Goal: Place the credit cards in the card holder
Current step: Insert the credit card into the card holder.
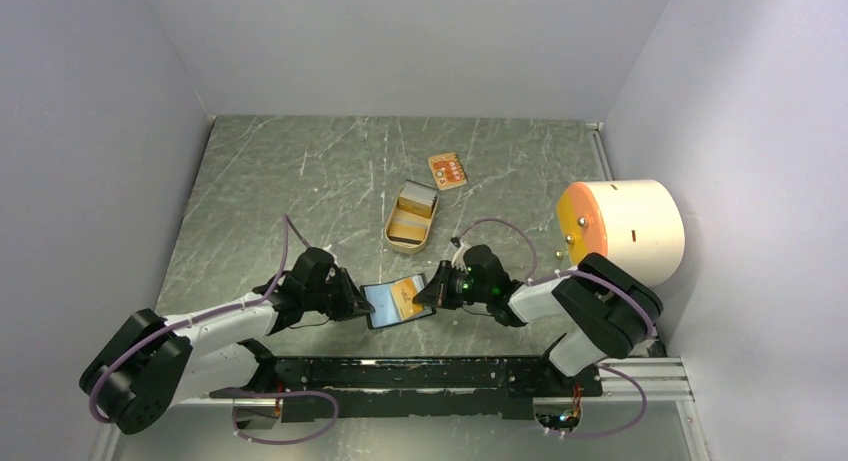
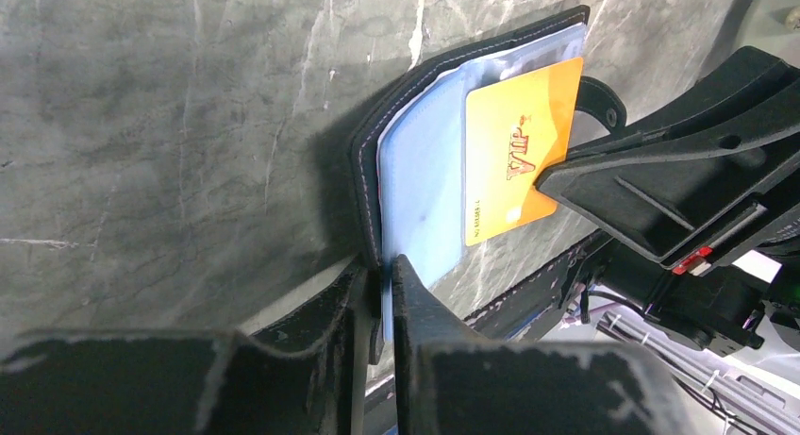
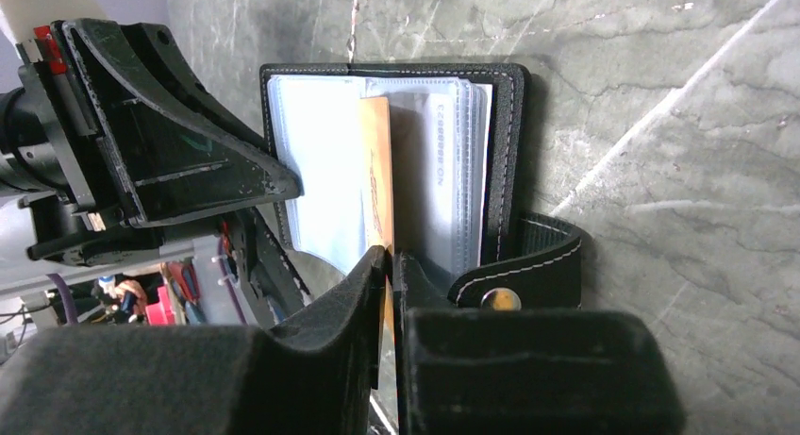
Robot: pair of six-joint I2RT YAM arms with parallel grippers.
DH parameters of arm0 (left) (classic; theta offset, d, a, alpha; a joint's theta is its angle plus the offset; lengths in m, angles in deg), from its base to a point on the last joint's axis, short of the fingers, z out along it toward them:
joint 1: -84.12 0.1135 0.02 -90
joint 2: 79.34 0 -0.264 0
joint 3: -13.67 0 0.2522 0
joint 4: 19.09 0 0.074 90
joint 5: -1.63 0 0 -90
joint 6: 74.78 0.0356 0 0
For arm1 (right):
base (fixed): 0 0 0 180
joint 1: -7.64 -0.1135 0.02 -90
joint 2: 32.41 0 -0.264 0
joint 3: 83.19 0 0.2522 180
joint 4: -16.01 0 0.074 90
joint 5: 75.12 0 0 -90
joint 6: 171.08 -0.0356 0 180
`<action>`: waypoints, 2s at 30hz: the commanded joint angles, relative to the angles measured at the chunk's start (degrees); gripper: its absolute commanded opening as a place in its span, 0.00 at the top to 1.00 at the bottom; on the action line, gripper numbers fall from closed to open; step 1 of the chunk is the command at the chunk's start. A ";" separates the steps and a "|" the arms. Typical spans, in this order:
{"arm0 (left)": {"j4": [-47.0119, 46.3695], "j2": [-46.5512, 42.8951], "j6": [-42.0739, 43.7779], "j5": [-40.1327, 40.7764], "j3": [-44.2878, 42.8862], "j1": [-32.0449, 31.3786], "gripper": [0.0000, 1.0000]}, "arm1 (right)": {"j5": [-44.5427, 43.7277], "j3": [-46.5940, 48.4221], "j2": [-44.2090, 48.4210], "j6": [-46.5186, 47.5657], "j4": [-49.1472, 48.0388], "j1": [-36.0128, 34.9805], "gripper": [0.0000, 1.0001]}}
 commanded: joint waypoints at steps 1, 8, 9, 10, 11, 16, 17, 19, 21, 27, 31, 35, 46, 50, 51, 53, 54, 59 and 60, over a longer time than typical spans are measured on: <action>-0.77 0.05 1.10 -0.36 0.45 0.37 0.84 | 0.48 -0.37 -2.04 -1.62 -3.66 -0.51 0.90; -1.90 -0.31 0.69 -0.35 1.81 0.38 0.82 | -0.28 -0.70 -4.48 -3.52 -6.05 -1.67 0.95; -1.91 -0.31 0.65 -0.44 1.86 0.42 0.83 | -0.22 -0.79 -4.92 -3.64 -6.71 -1.78 0.95; -1.91 -0.23 0.76 -0.45 1.91 0.40 0.84 | -0.02 -1.02 -5.55 -3.94 -7.63 -1.86 0.96; -2.05 -0.16 0.74 -0.49 1.95 0.39 0.85 | 0.20 -1.14 -6.13 -4.26 -8.60 -1.86 0.96; -2.42 0.04 0.71 -0.50 2.08 0.39 0.83 | 0.24 -1.51 -7.61 -4.78 -10.83 -2.27 0.96; -2.44 0.04 0.76 -0.48 2.02 0.43 0.83 | 0.28 -1.49 -7.68 -4.67 -10.65 -2.34 0.96; -2.22 -0.17 0.83 -0.27 2.00 0.40 0.82 | 0.20 -1.83 -7.59 -5.01 -11.22 -2.40 0.96; -2.00 -0.43 0.81 -0.13 2.04 0.41 0.82 | 0.04 -2.55 -7.34 -5.83 -12.12 -2.39 0.96; -2.25 -1.17 0.31 -0.19 2.59 0.43 0.81 | -0.74 -3.28 -7.47 -7.72 -13.59 -2.64 0.96; -2.48 -1.45 0.09 -0.32 2.70 0.45 0.81 | -0.73 -2.81 -9.66 -8.79 -15.70 -3.52 0.96; -2.62 -1.29 0.00 -0.55 2.70 0.43 0.81 | -0.63 -2.83 -11.02 -9.98 -18.51 -3.72 0.96; -3.54 -0.26 0.12 -1.37 2.50 0.37 0.81 | -1.09 -2.06 -11.88 -10.87 -19.72 -3.75 0.97; -3.44 0.08 0.34 -1.67 2.05 0.38 0.81 | -0.98 -2.40 -12.74 -11.51 -21.28 -3.76 0.97; -3.33 0.12 0.34 -1.72 2.00 0.45 0.81 | -0.87 -2.40 -12.92 -11.68 -21.53 -3.78 0.97; -3.41 0.13 0.29 -1.74 2.05 0.39 0.81 | -0.32 -2.20 -13.15 -11.82 -21.66 -3.80 0.96; -3.45 0.13 0.24 -1.74 2.08 0.43 0.81 | 0.05 -2.15 -13.19 -11.94 -21.61 -3.88 0.94; -3.54 0.04 0.30 -2.01 1.63 0.44 0.79 | -1.57 0.08 -9.25 -8.47 -9.41 -4.84 0.82; -3.56 0.04 0.34 -2.16 1.50 0.43 0.79 | -2.76 0.96 -7.71 -7.07 -5.32 -4.92 0.79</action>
